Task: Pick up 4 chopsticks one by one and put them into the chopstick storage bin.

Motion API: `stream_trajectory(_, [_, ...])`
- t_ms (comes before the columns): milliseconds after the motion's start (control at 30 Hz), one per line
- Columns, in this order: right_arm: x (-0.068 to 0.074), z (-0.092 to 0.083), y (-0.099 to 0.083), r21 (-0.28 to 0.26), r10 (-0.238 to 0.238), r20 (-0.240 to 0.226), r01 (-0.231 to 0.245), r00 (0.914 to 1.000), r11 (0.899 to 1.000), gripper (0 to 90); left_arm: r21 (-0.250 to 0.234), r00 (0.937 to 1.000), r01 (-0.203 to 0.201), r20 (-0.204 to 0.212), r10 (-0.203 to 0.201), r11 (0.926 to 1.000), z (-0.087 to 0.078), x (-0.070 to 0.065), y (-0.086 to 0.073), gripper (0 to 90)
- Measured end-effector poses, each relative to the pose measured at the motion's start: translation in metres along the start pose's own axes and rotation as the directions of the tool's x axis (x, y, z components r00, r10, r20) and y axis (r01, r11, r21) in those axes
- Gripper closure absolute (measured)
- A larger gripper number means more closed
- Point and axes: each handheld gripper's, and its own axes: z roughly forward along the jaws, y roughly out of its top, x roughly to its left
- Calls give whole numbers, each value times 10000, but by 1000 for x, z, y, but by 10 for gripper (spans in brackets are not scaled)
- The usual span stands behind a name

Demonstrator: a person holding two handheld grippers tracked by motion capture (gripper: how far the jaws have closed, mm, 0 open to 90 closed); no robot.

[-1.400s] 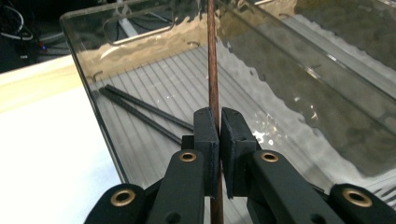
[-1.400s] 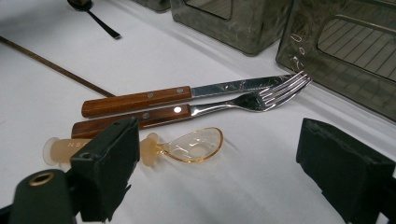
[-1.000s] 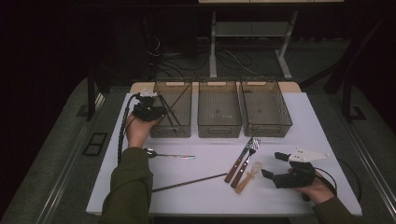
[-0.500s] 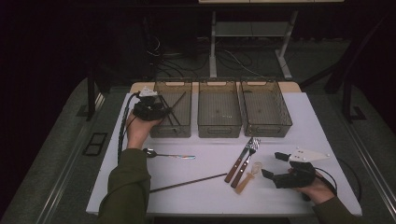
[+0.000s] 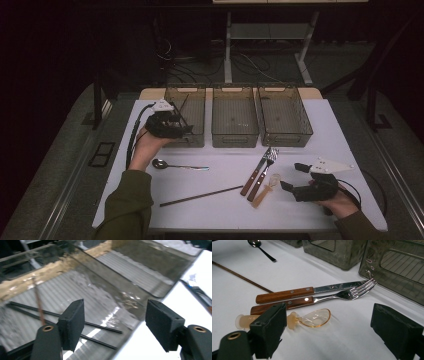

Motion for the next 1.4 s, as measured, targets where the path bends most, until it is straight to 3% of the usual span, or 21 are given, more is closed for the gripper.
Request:
stream_trajectory(367, [-5,-3,-2,46,-97,77,97,9999,9999,135,-199,9958,-446,796,460,9988,-14,-36,-24,276])
stream_trajectory(600, [-11,-6,-5,-151,270,-102,-272,9996,9995,135,-241,9912,-491,1215,517,9985,-19,-53,-39,273])
stream_trajectory(833, [-6,-1,-3,-138,-61,-240,57,9997,9999,135,-98,9902,-684,1218,690,9976,-23,-62,-56,252])
stream_trajectory(1233, [-1,0,-2,-77,-129,-250,127,9996,9999,135,-34,9869,-754,1427,751,9971,-33,-74,-81,246])
stream_trajectory(1400, [2,2,-1,-25,-176,-266,176,9995,9998,135,154,9807,-869,1773,828,9961,-35,-80,-91,290])
